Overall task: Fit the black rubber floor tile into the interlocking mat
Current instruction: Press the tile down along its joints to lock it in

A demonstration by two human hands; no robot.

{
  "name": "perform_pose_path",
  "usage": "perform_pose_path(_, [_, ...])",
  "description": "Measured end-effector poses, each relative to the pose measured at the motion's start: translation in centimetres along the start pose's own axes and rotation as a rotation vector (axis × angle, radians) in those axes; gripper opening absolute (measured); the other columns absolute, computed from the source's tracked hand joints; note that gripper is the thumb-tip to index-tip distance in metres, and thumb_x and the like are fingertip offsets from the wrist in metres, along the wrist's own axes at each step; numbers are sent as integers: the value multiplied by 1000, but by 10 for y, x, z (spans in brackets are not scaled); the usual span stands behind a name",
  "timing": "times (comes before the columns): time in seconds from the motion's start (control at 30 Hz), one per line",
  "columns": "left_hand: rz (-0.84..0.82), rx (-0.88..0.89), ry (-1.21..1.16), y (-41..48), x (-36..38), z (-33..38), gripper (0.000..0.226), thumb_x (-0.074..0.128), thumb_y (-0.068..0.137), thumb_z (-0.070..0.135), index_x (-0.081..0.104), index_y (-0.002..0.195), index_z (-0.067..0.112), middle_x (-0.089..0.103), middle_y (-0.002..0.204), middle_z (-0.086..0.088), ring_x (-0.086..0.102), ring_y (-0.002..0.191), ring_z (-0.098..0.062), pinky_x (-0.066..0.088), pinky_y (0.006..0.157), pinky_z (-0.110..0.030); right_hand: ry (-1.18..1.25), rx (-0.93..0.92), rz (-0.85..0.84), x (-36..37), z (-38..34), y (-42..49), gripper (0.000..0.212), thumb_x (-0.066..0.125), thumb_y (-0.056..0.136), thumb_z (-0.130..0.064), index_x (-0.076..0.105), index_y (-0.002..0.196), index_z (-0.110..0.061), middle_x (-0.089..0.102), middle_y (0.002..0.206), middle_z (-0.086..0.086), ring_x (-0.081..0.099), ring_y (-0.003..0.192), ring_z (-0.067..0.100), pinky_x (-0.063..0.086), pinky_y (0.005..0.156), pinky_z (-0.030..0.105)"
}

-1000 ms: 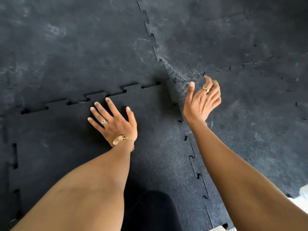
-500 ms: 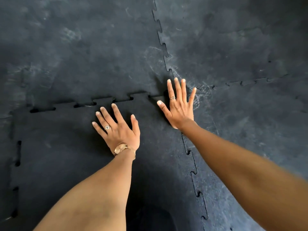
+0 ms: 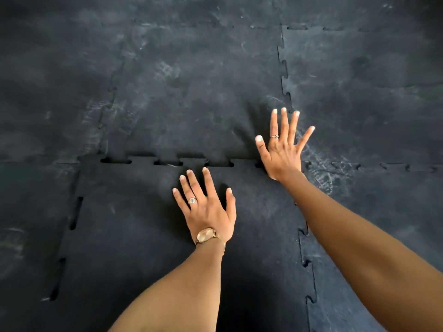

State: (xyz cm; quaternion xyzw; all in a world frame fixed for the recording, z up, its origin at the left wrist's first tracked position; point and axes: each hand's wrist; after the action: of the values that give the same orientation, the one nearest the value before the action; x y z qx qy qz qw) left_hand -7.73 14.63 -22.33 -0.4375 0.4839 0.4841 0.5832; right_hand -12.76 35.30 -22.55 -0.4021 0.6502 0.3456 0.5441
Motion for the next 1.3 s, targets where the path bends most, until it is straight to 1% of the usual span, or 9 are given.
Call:
perform_pose_path(0.17, [-2, 6, -13, 2, -2, 1, 72, 26, 93, 55, 28, 153, 14, 26, 157, -23, 19, 147, -39, 10, 119, -58, 51, 1, 28, -8, -10, 2, 81, 7, 91, -66, -10, 153, -17, -12, 162, 9, -21, 145, 34, -13, 108, 70])
perform_pose_path(0.27, [3, 18, -10, 0, 0, 0, 72, 26, 94, 55, 29, 153, 14, 26, 156, -23, 20, 147, -39, 10, 119, -58, 223, -75, 254, -27, -48, 29, 78, 14, 95, -65, -1, 154, -16, -3, 162, 11, -16, 145, 39, -22, 107, 61])
perform_pose_path(0.33, [18, 15, -5, 2, 2, -1, 72, 26, 94, 55, 29, 153, 14, 26, 157, -23, 20, 147, -39, 9, 119, -57, 188, -188, 330, -27, -75, 40, 74, 18, 97, -61, 6, 154, -16, 2, 162, 11, -10, 145, 41, -24, 109, 59])
perform_pose_path(0.43, [22, 34, 3, 1, 4, 0, 72, 28, 93, 55, 30, 152, 14, 26, 156, -23, 20, 147, -39, 10, 119, -57, -35, -237, 98, 6, -87, 22, 73, 16, 97, -59, 0, 154, -16, -3, 163, 10, -11, 147, 36, -6, 110, 70])
perform_pose_path(0.67, [1, 6, 7, 2, -2, 0, 73, 27, 93, 55, 28, 153, 14, 24, 158, -22, 18, 147, -39, 9, 119, -58, 35, -171, 10, -2, -88, 22, 72, 19, 98, -58, -1, 154, -18, -4, 163, 7, -15, 147, 32, -10, 112, 66])
perform_pose_path(0.83, [31, 21, -11, 1, 5, -1, 72, 29, 93, 56, 29, 153, 14, 26, 157, -23, 19, 147, -39, 10, 119, -58, 201, -74, 472, -29, -26, 32, 73, 20, 97, -59, 12, 154, -14, 9, 161, 10, -7, 147, 37, -17, 114, 55])
perform_pose_path(0.93, [34, 22, -2, 2, 6, -1, 73, 30, 93, 56, 29, 152, 14, 26, 157, -23, 18, 147, -39, 10, 119, -58, 70, -69, 237, -9, 1, 17, 75, 13, 97, -59, 8, 154, -11, 5, 161, 16, -8, 146, 42, -7, 111, 69])
perform_pose_path(1.1, [26, 21, 0, 1, 5, -2, 73, 30, 93, 56, 28, 153, 14, 25, 157, -23, 18, 147, -39, 11, 118, -59, 63, -28, 96, -8, -2, 18, 72, 14, 96, -56, 1, 154, -14, 1, 162, 11, -13, 148, 33, -8, 112, 66])
perform_pose_path(1.3, [51, 28, -10, 1, 8, -3, 72, 33, 93, 55, 31, 152, 14, 27, 156, -23, 21, 147, -39, 11, 118, -58, 268, -150, 400, -28, -87, 42, 71, 16, 98, -57, 14, 153, -14, 10, 161, 11, -5, 147, 39, -15, 113, 58])
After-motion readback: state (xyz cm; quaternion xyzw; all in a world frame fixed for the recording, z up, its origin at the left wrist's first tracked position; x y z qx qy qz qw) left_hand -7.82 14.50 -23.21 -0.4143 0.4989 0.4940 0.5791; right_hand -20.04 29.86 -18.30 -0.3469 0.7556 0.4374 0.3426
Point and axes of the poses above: each hand's wrist, its own y-axis towards the middle knuckle, its own x-axis out of the palm, z = x × y
